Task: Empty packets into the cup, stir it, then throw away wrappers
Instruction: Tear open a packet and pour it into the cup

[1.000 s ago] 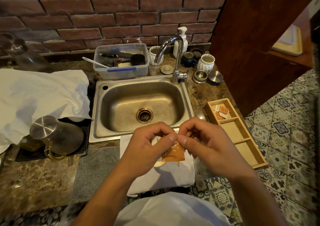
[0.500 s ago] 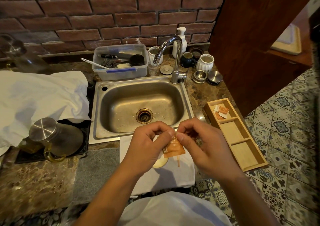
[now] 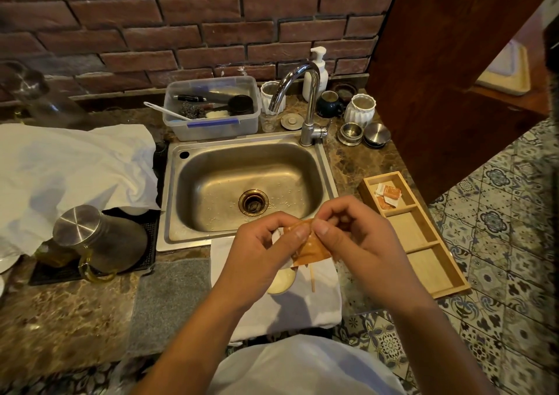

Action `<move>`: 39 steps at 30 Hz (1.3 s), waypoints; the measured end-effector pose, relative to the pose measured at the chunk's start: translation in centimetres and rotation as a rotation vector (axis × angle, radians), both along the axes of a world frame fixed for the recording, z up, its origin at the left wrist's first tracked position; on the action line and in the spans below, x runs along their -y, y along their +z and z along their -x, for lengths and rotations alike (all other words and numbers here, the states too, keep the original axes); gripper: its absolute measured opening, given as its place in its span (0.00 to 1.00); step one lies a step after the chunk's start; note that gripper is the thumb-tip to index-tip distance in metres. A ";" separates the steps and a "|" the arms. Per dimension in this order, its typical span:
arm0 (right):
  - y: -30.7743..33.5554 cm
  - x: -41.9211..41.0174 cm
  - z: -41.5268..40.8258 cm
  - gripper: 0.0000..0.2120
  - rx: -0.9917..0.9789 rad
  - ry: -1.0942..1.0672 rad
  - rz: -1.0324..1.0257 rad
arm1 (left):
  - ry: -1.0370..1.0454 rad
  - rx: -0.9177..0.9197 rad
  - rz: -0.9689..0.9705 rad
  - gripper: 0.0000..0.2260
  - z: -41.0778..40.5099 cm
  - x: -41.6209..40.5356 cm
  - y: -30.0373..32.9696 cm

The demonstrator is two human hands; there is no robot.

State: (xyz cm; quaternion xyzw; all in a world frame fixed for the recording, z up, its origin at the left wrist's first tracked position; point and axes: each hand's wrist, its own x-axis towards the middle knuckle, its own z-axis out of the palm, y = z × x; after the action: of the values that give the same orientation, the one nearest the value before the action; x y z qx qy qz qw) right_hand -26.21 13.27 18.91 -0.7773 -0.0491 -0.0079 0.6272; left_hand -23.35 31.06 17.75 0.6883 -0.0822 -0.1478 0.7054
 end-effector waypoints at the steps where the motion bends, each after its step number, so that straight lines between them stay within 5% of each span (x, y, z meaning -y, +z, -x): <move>1: 0.0 0.1 0.0 0.09 -0.026 0.044 -0.001 | 0.002 -0.001 0.005 0.08 0.0 0.0 0.0; 7: -0.1 0.6 0.2 0.09 -0.123 0.198 -0.044 | -0.044 0.028 -0.011 0.12 -0.2 -0.3 -0.4; 15: -0.5 0.4 -0.1 0.08 0.061 0.168 0.044 | -0.018 -0.027 0.050 0.13 0.0 0.3 -0.7; 23: -1.8 -0.4 0.1 0.10 0.366 -0.051 0.425 | 0.020 -0.239 0.205 0.07 -0.1 1.0 -0.6; 30: -0.6 -0.4 0.4 0.10 0.053 0.016 0.158 | -0.065 -0.278 0.316 0.13 -0.1 0.3 -0.6; 34: 0.3 0.0 0.3 0.08 -0.186 0.117 -0.180 | -0.131 -0.239 0.307 0.13 -0.3 -0.2 -0.3; 39: 0.1 0.4 0.4 0.15 -0.235 0.203 -0.074 | -0.142 -0.216 0.227 0.10 -0.4 -0.5 -0.3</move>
State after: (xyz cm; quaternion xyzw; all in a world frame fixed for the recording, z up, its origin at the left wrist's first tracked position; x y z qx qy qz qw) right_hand -26.57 12.83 19.03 -0.7402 -0.0533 0.1448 0.6544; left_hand -22.92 31.60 17.46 0.5768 -0.0705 -0.2601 0.7712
